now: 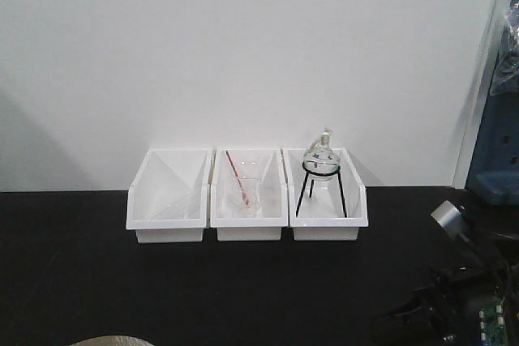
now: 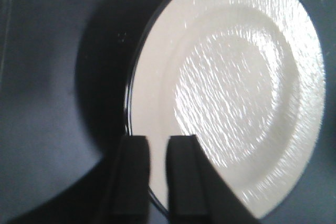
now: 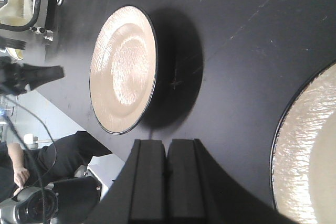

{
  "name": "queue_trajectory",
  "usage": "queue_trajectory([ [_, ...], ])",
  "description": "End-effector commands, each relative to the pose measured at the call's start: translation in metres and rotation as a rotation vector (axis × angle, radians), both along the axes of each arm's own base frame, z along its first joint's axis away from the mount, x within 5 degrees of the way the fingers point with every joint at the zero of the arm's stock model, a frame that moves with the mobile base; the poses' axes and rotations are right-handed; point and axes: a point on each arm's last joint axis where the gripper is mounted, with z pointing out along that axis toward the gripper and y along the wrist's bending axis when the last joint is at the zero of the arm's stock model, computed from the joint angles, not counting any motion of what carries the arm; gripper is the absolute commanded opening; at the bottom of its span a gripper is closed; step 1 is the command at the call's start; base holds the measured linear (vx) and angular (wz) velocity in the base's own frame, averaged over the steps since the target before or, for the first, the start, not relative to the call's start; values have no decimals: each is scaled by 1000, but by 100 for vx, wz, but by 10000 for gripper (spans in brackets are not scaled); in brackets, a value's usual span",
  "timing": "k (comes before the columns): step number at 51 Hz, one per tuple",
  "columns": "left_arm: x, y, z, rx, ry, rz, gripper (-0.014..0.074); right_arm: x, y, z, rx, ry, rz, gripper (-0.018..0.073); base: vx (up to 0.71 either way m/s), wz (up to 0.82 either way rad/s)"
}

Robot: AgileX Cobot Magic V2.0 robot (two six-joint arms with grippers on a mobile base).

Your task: Arrange circular plates on left workspace

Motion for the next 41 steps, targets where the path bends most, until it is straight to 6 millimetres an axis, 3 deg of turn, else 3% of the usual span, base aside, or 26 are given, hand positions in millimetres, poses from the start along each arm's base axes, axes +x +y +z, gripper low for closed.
queue_trajectory([
  [1, 11, 4, 8, 7, -79, 30, 386, -1, 2, 22, 65, -71, -8, -1, 0, 0],
  [7, 16, 9, -1, 38, -65, 40, 453, -1, 2, 22, 65, -73, -7, -1, 0, 0],
  [13, 23, 12, -19, 19, -16, 32, 461, -1, 2, 22, 61, -84, 1, -1, 0, 0],
  [32, 46, -1, -60, -286, -5, -35, 461, -1, 2, 22, 58, -95, 9, -1, 0, 0],
  [38, 48, -4, -69, -321, 27, -52, 438, -1, 2, 22, 58, -95, 9, -1, 0, 0],
  [41, 48, -8, -72, -342, 43, -62, 365, -1, 2, 22, 58, -95, 9, -1, 0, 0],
])
